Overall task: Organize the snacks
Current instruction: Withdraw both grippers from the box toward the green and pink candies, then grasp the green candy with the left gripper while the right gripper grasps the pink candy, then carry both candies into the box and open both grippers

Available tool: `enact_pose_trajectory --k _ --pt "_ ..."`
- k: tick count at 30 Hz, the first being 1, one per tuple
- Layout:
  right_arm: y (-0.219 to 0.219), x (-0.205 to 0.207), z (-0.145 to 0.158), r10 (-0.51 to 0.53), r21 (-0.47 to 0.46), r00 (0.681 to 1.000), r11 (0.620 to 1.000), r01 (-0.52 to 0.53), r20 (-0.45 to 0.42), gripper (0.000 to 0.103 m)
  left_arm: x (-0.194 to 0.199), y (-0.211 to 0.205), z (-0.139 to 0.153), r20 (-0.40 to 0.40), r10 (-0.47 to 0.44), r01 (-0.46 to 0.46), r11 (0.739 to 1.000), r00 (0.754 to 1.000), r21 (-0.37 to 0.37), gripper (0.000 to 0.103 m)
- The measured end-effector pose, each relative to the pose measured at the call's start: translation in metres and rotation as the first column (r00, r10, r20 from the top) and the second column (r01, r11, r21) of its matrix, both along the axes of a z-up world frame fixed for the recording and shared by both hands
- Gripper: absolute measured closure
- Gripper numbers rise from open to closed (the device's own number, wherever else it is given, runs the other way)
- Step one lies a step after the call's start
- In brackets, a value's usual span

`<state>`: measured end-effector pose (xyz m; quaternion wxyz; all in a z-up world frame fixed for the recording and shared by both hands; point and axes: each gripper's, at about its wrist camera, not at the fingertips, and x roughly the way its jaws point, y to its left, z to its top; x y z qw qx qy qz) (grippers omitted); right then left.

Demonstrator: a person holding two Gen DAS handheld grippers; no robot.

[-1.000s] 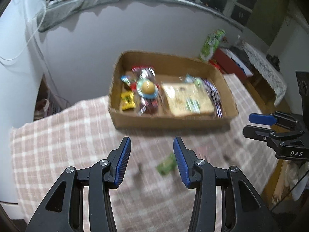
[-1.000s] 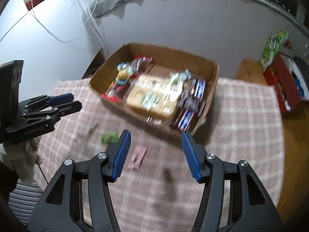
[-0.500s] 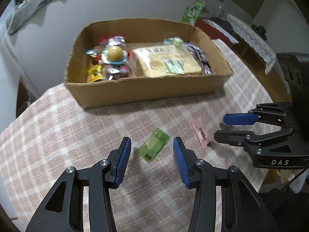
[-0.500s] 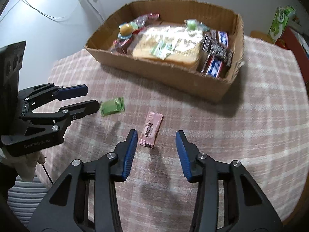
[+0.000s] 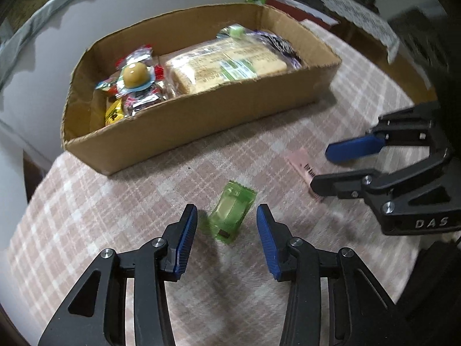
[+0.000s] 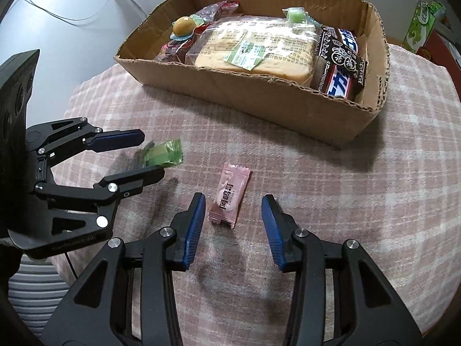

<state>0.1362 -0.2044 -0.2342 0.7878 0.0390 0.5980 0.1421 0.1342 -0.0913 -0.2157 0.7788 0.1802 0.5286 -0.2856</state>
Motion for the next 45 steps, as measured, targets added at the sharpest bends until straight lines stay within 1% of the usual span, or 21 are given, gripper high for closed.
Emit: enact_pose_trajectory --k 5,6,8,12,13,15,17,23,25,26,28,29,32,34,35,38,39,41,42,43,45 --pt "0.008 0.004 -0.005 0.008 -0.015 1.000 1.000 -0.008 -0.006 0.061 0.001 -0.012 -0.010 0.004 -0.033 0.033 0.999 0.999 0.017 0.070" --pt "0.010 0.005 -0.006 0.009 -0.021 1.000 1.000 -0.009 -0.007 0.061 0.001 -0.013 -0.010 0.012 -0.030 0.030 1.000 0.999 0.010 0.070" --pt "0.014 0.007 -0.007 0.010 -0.030 1.000 1.000 -0.010 -0.003 0.061 0.004 -0.014 -0.010 0.016 -0.009 0.009 1.000 1.000 0.000 0.077" --pt "0.030 0.012 -0.011 0.024 -0.066 1.000 0.998 -0.023 0.002 0.062 0.006 -0.016 -0.010 0.029 0.022 -0.021 1.000 0.999 -0.008 0.080" --pt "0.033 0.013 -0.011 0.033 -0.085 0.999 0.996 -0.032 0.004 0.072 0.006 -0.015 -0.010 0.029 0.030 -0.029 1.000 0.999 -0.012 0.080" --pt "0.044 0.014 -0.013 0.066 -0.140 0.998 0.988 -0.064 0.009 0.082 0.005 -0.014 -0.009 0.026 0.053 -0.052 0.998 0.998 -0.027 0.082" --pt "0.051 0.016 -0.015 0.083 -0.156 0.996 0.984 -0.080 0.012 0.082 0.006 -0.010 -0.009 0.019 0.087 -0.086 0.995 0.996 -0.051 0.084" --pt "0.052 0.018 -0.017 0.089 -0.143 0.996 0.986 -0.086 0.014 0.088 0.003 0.016 -0.007 -0.012 0.169 -0.169 0.979 0.986 -0.112 0.084" --pt "0.053 0.019 -0.015 0.089 -0.135 0.996 0.987 -0.084 0.028 0.093 0.002 0.021 -0.006 -0.017 0.189 -0.190 0.974 0.982 -0.121 0.084" --pt "0.053 0.019 -0.015 0.088 -0.128 0.996 0.988 -0.083 0.027 0.094 0.001 0.024 -0.005 -0.017 0.197 -0.197 0.972 0.980 -0.126 0.084" --pt "0.053 0.021 -0.014 0.090 -0.117 0.996 0.989 -0.087 0.021 0.094 0.000 0.026 -0.005 -0.021 0.203 -0.204 0.971 0.979 -0.127 0.084" --pt "0.054 0.022 -0.016 0.098 -0.086 0.995 0.992 -0.097 0.006 0.093 -0.001 0.027 -0.006 -0.021 0.203 -0.204 0.971 0.979 -0.124 0.084" --pt "0.050 0.027 -0.018 0.071 -0.035 0.997 0.997 -0.072 -0.023 0.092 -0.003 0.035 -0.007 -0.025 0.206 -0.207 0.970 0.978 -0.128 0.084" --pt "0.048 0.025 -0.021 0.078 -0.019 0.996 0.997 -0.079 -0.035 0.085 -0.004 0.035 -0.007 -0.025 0.208 -0.210 0.969 0.978 -0.129 0.084" --pt "0.051 0.024 -0.021 0.092 -0.028 0.995 0.995 -0.092 -0.026 0.084 -0.004 0.032 -0.007 -0.024 0.209 -0.211 0.969 0.978 -0.129 0.084" --pt "0.058 0.019 -0.021 0.112 -0.047 0.993 0.992 -0.113 -0.022 0.076 -0.005 0.034 -0.007 -0.024 0.216 -0.217 0.967 0.976 -0.135 0.084" --pt "0.064 0.018 -0.022 0.132 -0.067 0.991 0.989 -0.133 -0.017 0.075 -0.005 0.035 -0.007 -0.021 0.217 -0.218 0.967 0.976 -0.133 0.084" --pt "0.072 0.008 -0.022 0.189 -0.136 0.982 0.973 -0.188 -0.001 0.075 -0.005 0.035 -0.006 -0.021 0.221 -0.222 0.966 0.975 -0.135 0.084" --pt "0.082 0.005 -0.023 0.236 -0.208 0.972 0.951 -0.230 0.006 0.082 -0.005 0.035 -0.006 -0.021 0.224 -0.225 0.965 0.974 -0.136 0.084" --pt "0.086 0.005 -0.022 0.261 -0.235 0.965 0.939 -0.252 0.007 0.084 -0.006 0.037 -0.005 -0.020 0.226 -0.227 0.964 0.974 -0.139 0.084" --pt "0.088 0.004 -0.022 0.276 -0.238 0.961 0.934 -0.267 0.003 0.084 -0.007 0.039 -0.004 -0.017 0.231 -0.231 0.963 0.973 -0.141 0.084"
